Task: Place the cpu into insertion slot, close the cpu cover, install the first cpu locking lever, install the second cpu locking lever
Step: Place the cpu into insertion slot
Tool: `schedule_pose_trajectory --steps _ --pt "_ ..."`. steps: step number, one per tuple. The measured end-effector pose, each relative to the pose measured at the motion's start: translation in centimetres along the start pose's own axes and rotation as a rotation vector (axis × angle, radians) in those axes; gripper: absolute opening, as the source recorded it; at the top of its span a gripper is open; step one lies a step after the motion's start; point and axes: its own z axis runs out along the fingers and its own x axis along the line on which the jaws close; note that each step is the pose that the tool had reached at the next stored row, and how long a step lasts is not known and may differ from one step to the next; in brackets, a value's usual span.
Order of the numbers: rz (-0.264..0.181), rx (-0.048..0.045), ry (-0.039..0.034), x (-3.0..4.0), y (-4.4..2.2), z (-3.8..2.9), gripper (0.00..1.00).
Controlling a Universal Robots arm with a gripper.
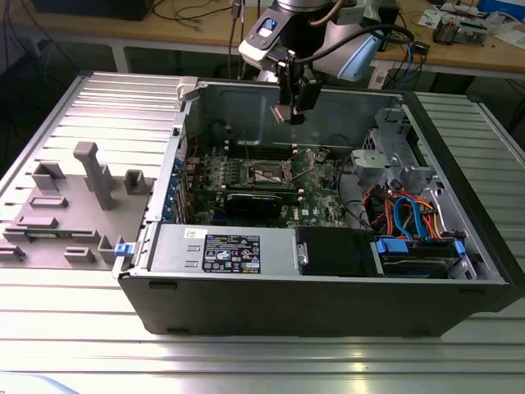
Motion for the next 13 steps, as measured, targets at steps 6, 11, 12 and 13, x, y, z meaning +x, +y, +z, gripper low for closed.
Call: schedule_pose_trajectory --steps 6,11,12,13 --pt "0.058 -0.0011 -0.0037 0.0 -0.01 0.14 0.54" --pt "0.084 -0.0015 -0.0055 0.0 -0.01 0.19 0.54" --pt "0.084 -0.0015 -0.0056 0.0 -0.01 0.18 0.54" --pt "0.084 -0.0015 -0.0056 0.0 -0.01 0.18 0.54"
